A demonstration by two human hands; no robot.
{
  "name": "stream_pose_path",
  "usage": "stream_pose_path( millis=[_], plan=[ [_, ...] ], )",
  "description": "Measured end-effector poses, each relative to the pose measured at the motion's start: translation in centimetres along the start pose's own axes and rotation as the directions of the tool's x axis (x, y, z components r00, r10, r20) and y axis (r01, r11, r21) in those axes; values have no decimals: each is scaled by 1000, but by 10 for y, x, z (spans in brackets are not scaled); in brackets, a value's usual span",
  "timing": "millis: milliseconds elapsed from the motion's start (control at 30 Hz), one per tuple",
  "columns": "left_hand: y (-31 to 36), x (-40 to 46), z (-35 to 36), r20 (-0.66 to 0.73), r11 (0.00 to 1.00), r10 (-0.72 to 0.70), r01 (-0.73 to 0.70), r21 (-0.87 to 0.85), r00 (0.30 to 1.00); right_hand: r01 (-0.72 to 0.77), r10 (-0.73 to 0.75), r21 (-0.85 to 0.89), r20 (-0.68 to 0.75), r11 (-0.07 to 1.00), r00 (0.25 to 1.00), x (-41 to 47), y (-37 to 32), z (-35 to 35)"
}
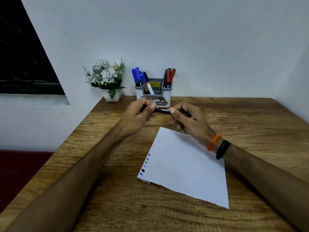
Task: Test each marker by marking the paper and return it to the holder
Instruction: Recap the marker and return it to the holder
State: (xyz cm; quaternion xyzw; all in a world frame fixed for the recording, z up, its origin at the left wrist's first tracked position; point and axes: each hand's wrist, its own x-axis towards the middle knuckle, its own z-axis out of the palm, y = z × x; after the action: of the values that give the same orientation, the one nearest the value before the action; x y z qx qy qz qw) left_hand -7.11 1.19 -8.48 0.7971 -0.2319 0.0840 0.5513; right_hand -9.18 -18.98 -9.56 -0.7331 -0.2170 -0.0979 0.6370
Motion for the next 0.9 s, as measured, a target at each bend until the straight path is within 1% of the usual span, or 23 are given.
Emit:
stream_pose_path(
  millis=[100,233,300,433,500,567,667,800,900],
  plan=[
    [7,1,-3,-85,998,-14,9,-57,996,20,-22,-53,-42,998,999,4,-4,-2],
    [16,-3,-2,-197,961,-121,65,-270,973,78,-100,-273,-68,959,993,9,-7,-5],
    [22,-4,1,-263,948,-162,76,-309,951,112,-135,-360,-38,926,990,9,-13,-7],
    [29,-5,8,-336,958,-146,48,-282,930,233,-203,-499,114,835,973,9,-25,-5],
    [31,-5,11,-347,966,-128,37,-258,929,293,-220,-563,196,773,956,10,-30,-3],
    [34,-5,13,-352,973,-99,16,-231,931,347,-247,-593,245,726,937,11,-33,0],
    [38,-5,15,-367,976,-76,-6,-217,927,369,-276,-586,246,721,929,12,-37,3],
    [36,-4,15,-366,980,-61,-14,-199,929,380,-274,-590,263,712,925,13,-34,4],
    [34,-3,14,-360,982,-60,-10,-187,931,367,-266,-574,256,732,929,16,-32,4]
  ],
)
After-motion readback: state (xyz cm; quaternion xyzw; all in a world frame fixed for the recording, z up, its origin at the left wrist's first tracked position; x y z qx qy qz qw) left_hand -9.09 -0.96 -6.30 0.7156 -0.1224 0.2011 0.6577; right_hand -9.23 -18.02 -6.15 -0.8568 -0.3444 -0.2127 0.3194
